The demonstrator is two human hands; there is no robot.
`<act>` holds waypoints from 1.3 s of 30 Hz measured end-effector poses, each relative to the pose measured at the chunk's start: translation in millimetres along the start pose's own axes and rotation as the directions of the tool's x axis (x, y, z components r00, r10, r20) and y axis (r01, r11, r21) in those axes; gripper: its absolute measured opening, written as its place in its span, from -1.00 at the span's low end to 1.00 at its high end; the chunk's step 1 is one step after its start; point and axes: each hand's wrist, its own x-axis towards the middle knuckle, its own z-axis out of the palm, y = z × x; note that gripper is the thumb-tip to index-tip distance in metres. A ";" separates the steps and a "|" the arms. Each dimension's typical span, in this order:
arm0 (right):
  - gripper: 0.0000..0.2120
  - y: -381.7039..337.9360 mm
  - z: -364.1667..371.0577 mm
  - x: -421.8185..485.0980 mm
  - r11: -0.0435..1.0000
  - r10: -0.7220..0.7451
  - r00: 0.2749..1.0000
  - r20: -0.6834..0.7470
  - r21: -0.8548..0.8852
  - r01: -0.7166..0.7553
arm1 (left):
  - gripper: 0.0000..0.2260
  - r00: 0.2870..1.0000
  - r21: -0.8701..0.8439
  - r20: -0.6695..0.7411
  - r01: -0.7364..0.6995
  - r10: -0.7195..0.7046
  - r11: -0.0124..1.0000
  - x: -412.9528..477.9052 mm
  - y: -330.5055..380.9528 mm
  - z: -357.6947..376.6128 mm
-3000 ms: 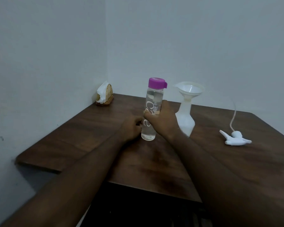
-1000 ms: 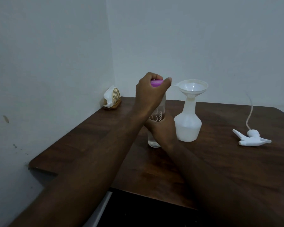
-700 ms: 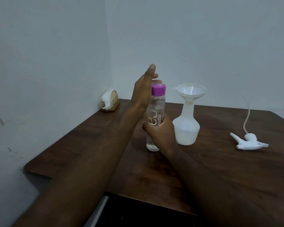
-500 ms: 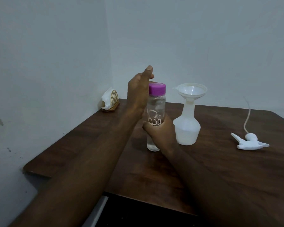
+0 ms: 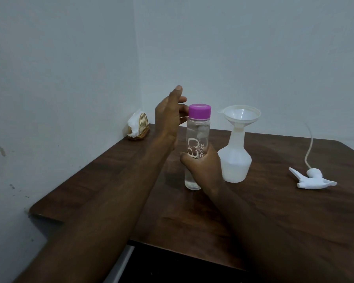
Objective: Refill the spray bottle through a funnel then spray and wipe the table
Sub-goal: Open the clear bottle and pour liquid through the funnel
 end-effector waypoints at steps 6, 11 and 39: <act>-0.69 -0.1 0.0 -0.3 1.000 -0.009 1.000 -0.015 0.005 0.009 | -0.59 0.971 0.059 0.234 0.036 -0.048 0.998 -4.6 2.8 0.8; -0.68 -0.3 -0.8 -1.0 1.000 -0.017 1.000 -0.015 0.016 0.018 | -0.64 0.990 0.033 0.138 -0.002 -0.003 0.999 -4.1 -0.2 -0.5; -0.66 -1.4 -3.8 0.4 1.000 -0.003 1.000 0.007 -0.026 0.004 | -0.59 0.947 0.147 0.292 -0.184 0.135 0.972 -1.2 1.6 -3.4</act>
